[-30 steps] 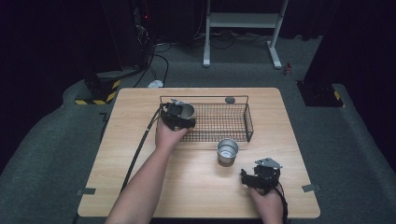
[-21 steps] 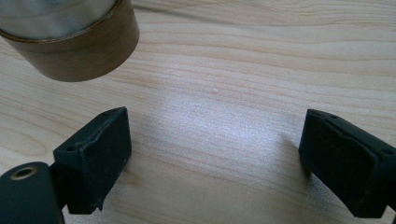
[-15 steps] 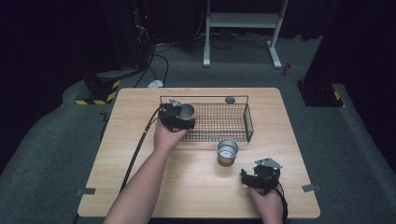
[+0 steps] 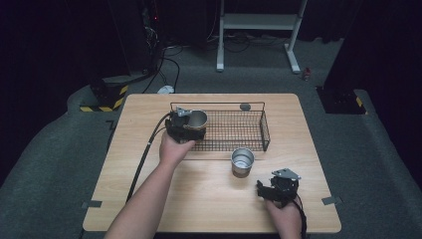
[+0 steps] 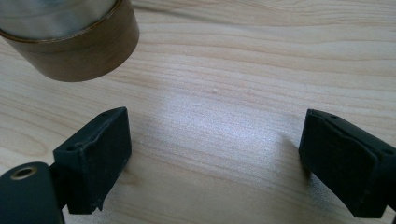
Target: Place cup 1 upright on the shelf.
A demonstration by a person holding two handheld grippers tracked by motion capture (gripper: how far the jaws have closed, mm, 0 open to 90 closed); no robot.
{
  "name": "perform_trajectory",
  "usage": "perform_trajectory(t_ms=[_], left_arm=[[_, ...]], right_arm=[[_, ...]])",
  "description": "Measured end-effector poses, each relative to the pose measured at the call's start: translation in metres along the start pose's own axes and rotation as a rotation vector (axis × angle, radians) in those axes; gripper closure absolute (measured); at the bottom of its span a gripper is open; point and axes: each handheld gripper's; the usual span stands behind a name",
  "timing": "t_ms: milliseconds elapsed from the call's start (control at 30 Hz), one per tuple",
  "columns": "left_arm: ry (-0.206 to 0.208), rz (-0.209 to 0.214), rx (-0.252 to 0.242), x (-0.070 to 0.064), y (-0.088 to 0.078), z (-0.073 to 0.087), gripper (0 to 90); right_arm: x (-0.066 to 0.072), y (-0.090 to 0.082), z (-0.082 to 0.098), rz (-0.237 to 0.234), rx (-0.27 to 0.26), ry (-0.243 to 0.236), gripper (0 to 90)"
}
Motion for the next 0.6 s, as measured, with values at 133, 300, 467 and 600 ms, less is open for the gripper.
perform_trajectory(t_ms=[133, 300, 467, 600], left_arm=[[-0.011, 0.013, -0.001, 0.002, -0.006, 0.003, 0.5], [-0.008, 0.009, 0.001, 0.003, -0.011, 0.006, 0.5], [-0.010, 0.023, 0.000, 0.007, -0.019, 0.011, 0.5], [-0.009, 0.023, 0.002, 0.010, -0.024, 0.015, 0.6]], right_arm=[[0.000, 0.000, 0.000, 0.000, 0.000, 0.000, 9.2], [0.000, 0.000, 0.000, 0.000, 0.000, 0.000, 9.2], [0.000, 0.000, 0.000, 0.000, 0.000, 0.000, 9.2], [0.000, 0.000, 0.000, 0.000, 0.000, 0.000, 9.2]])
Point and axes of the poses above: each handheld gripper's, and its own axes: y roughly forward along the jaws, z roughly out of its underside, x roughly to its left, and after that the axes turned 14 degrees about -z, right-handed
